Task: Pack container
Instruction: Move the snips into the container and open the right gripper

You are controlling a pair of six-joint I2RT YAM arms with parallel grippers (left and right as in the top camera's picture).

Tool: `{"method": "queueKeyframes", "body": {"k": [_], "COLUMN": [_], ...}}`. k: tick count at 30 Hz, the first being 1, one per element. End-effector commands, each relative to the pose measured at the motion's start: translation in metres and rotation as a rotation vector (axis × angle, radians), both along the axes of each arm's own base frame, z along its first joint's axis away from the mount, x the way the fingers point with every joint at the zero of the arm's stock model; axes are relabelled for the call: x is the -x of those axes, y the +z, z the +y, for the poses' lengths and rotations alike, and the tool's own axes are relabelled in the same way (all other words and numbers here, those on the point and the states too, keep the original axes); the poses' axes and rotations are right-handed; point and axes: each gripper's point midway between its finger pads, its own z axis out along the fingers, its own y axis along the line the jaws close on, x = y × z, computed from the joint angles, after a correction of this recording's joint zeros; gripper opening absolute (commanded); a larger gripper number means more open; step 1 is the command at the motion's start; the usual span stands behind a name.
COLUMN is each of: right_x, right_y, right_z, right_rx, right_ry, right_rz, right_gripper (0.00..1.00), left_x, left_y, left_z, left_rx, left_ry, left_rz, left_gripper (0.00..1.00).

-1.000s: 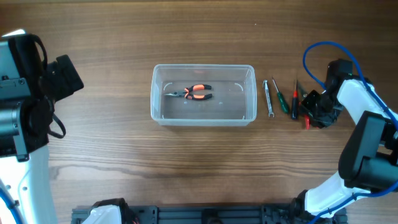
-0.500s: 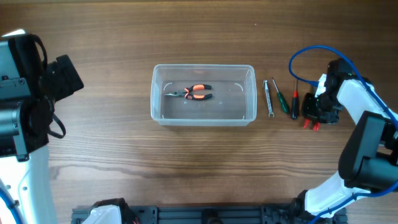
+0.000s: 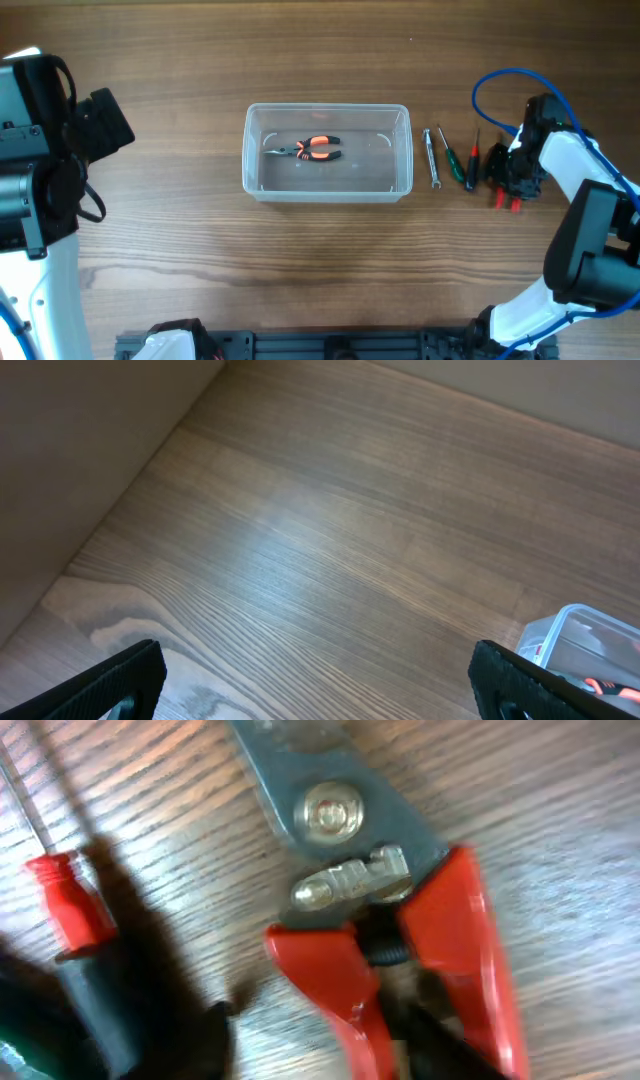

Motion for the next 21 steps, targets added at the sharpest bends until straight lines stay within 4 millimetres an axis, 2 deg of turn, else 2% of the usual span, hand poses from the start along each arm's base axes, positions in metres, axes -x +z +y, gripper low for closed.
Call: {"method": "queueKeyframes", "body": {"k": [1, 2, 5, 7, 9, 10, 11, 12, 14, 15, 16, 18, 20, 21], "right_x": [0.024, 0.025, 0.015, -0.002, -0.029, -0.042, -0.048, -0.057, -0.067, -0.069, -0.068, -0.060, -0.029, -0.015], "right_y": [-0.024, -0.024, -0.019, -0.003, 0.041, 0.071, 0.091, 0.125, 0.186, 0.215, 0.243, 0.275, 0.303, 0.304], "right_z": [0.002, 0.002, 0.012, 0.017, 0.011, 0.009, 0.008, 0.010, 0.029, 0.046, 0.072, 0.115, 0.203, 0.234], "right_rx": [0.004, 0.002, -0.061, -0.098, -0.075, -0.057, -0.045, -0.034, -0.044, -0.063, -0.094, -0.118, -0.178, -0.169], "right_ry": [0.032, 0.032, 0.049, 0.058, 0.076, 0.100, 0.102, 0.134, 0.211, 0.257, 0.332, 0.506, 0.906, 1.075], "right_rz": [0.078, 0.079, 0.040, -0.018, -0.120, -0.182, -0.220, -0.290, -0.430, -0.507, -0.583, -0.673, -0.778, -0.791], "right_gripper": [0.31, 0.06, 0.04, 0.04, 0.04, 0.04, 0.04, 0.04, 0.04, 0.04, 0.04, 0.04, 0.04, 0.04], "left_x": [0.004, 0.004, 0.004, 0.004, 0.004, 0.004, 0.004, 0.004, 0.004, 0.004, 0.004, 0.004, 0.004, 0.004], "left_y": [0.003, 0.003, 0.003, 0.003, 0.003, 0.003, 0.003, 0.003, 0.003, 0.003, 0.003, 0.003, 0.003, 0.003], "left_z": [0.004, 0.004, 0.004, 0.004, 0.004, 0.004, 0.004, 0.004, 0.004, 0.004, 0.004, 0.004, 0.004, 0.004], "left_rx": [-0.012, -0.012, -0.012, -0.012, -0.012, -0.012, -0.012, -0.012, -0.012, -0.012, -0.012, -0.012, -0.012, -0.012], "left_ry": [0.017, 0.017, 0.017, 0.017, 0.017, 0.017, 0.017, 0.017, 0.017, 0.017, 0.017, 0.017, 0.017, 0.017], "left_rz": [-0.007, -0.007, -0.007, -0.007, -0.007, -0.007, -0.007, -0.008, -0.008, -0.007, -0.007, -0.007, -0.007, -0.008], "left_gripper": [1.00, 1.00, 1.00, 1.00, 1.00, 1.00, 1.00, 1.00, 1.00, 1.00, 1.00, 1.00, 1.00, 1.00]}}
